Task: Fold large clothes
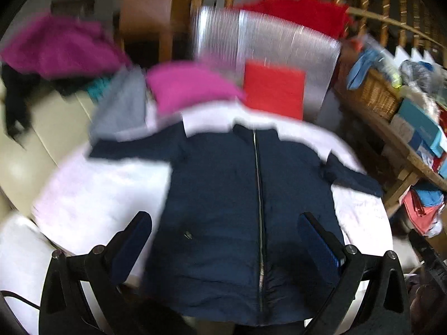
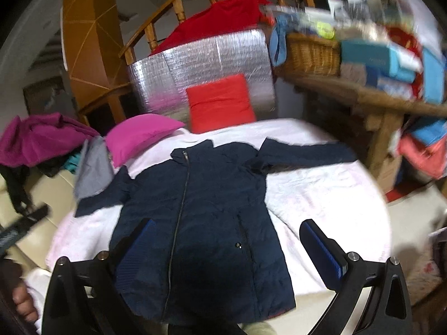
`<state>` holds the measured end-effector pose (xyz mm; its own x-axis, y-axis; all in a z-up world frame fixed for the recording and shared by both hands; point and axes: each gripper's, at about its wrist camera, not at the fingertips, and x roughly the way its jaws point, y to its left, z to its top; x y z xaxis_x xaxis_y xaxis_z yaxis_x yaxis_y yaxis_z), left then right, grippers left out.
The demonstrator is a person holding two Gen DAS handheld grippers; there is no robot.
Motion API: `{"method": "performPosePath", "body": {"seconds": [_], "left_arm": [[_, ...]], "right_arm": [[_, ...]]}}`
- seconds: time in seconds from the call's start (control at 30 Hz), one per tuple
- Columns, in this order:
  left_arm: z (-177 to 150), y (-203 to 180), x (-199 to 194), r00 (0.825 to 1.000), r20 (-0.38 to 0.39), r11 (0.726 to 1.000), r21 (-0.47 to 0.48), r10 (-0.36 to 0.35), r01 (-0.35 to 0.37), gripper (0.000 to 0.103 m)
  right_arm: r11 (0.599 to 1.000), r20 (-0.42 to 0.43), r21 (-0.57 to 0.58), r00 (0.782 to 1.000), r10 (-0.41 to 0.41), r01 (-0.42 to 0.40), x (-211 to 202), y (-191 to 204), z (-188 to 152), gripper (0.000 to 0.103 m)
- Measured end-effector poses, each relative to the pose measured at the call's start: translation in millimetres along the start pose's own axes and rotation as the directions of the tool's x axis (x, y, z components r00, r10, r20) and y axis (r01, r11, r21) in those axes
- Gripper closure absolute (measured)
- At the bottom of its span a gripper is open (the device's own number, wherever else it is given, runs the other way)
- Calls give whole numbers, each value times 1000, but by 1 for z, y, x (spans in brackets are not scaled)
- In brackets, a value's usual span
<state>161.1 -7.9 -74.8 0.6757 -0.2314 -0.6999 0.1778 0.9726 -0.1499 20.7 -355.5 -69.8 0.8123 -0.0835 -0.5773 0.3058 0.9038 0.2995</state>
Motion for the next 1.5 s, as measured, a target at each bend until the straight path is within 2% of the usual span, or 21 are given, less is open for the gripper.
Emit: {"method": "performPosePath", "body": {"seconds": [0.07,0.1,0.2,0.27,0.3,0.37,0.43,0.5,0.6,0.63,0.67,0.77,0.87,1.0,1.03,1.07,1.13,1.2,1.3,1.4,1.5], "left_arm": [[9,5,43,997,-68,999,-26,37,-39,0],[14,0,71,993,-83,996,-30,85,-87,0],[25,-15,137,973,-133,980,-30,189,-195,0],[31,-24,178,956,-171,969,-28,237,-245,0],[33,-28,198,947,-187,962,-25,263,-272,0],[35,-38,230,939,-197,955,-26,284,-294,0],[38,-47,256,932,-186,947,-17,312,-321,0],[43,-56,279,925,-184,941,1,333,-338,0],[48,-63,307,915,-191,933,16,355,-358,0],[49,-64,317,912,-203,933,24,356,-359,0],[49,-65,322,909,-212,933,31,358,-360,0],[46,-65,339,901,-231,930,53,367,-365,0],[42,-61,349,906,-270,943,39,327,-329,0],[40,-50,355,919,-290,959,-6,268,-282,0],[38,-49,356,923,-283,962,-3,262,-274,0],[37,-50,356,924,-277,963,7,262,-271,0],[36,-52,358,920,-286,962,25,268,-273,0],[39,-50,361,917,-314,967,12,246,-255,0],[47,-47,360,900,-364,968,18,238,-249,0],[59,-29,337,917,-289,950,-63,276,-306,0],[77,-4,313,919,-190,917,-141,345,-374,0]], "right_arm": [[995,-22,88,999,45,-43,22,-40,11,0],[989,-25,133,997,68,-65,33,-60,16,0],[952,-27,286,993,119,-106,77,-129,36,0],[912,-19,394,991,132,-114,111,-176,51,0],[880,-12,460,990,141,-120,132,-201,58,0],[829,-6,544,987,160,-131,166,-234,68,0],[775,-6,623,991,136,-102,202,-265,76,3],[743,-18,666,995,95,-59,242,-292,85,12],[722,-84,691,996,28,38,290,-320,94,41],[706,-105,706,994,15,64,303,-328,95,44],[677,-134,729,991,-8,104,320,-339,94,45],[623,-168,763,984,-64,171,348,-360,92,46],[607,-130,774,983,-128,181,362,-369,99,49],[614,-122,765,980,-156,193,383,-372,106,86],[616,-108,767,982,-153,180,382,-369,108,89],[620,-90,766,983,-159,170,379,-364,110,91],[654,-34,742,983,-180,145,366,-347,118,93],[724,26,679,981,-190,122,351,-318,137,93],[817,110,572,980,-163,71,329,-266,168,93],[890,174,456,978,-112,21,306,-202,192,93],[948,203,316,979,-31,-36,287,-123,206,93]]}}
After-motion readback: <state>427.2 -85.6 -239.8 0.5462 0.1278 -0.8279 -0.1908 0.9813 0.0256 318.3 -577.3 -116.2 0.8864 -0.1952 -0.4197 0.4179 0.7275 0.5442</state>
